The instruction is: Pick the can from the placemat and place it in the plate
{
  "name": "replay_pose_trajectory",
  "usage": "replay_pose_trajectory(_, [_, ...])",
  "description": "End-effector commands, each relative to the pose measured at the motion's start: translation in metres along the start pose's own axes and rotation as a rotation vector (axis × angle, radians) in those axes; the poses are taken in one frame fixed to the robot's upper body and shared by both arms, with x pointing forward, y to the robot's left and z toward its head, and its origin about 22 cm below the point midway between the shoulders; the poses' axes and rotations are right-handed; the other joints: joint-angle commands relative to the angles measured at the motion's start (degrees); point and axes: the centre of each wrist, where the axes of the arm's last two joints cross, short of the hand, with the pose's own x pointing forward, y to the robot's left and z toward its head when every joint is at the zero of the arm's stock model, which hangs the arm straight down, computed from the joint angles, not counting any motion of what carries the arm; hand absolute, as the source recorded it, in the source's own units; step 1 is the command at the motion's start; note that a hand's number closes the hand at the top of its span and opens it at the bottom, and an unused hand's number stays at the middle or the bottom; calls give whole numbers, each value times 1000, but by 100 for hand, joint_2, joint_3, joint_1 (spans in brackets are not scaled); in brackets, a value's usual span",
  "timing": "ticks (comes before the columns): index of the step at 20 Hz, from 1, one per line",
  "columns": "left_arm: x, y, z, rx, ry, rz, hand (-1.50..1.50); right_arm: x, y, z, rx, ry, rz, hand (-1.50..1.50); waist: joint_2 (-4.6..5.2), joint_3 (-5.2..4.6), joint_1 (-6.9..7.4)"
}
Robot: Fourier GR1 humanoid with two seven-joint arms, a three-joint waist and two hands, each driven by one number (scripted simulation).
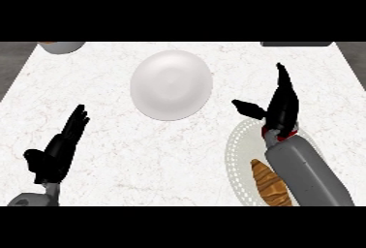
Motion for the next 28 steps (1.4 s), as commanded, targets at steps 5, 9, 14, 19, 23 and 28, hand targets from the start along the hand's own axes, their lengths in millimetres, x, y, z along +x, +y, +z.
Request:
replay_pose_trajectory(5, [-2,13,0,19,-3,-18,0,34,-16,-1,121,200,345,-150,-25,-4,-91])
replay_pose_trajectory(9, [-4,1,-3,17,19,-3,0,52,-20,4,270,293,503,-150,-28,-5,-105])
replay_pose_trajectory(14, [4,20,-5,13,0,-4,0,70,-39,-4,319,401,509,-150,-5,9,-53])
replay_pose_trajectory(19, [-5,4,4,9,4,-9,0,64,-48,-15,352,487,587,-150,-4,9,-30])
replay_pose_trajectory(23, [1,5,-3,1,6,3,0,37,-45,-22,370,537,619,-150,24,15,-7])
replay_pose_trajectory(28, [-10,12,2,13,-8,-12,0,36,-46,-20,433,580,673,-150,17,11,-18])
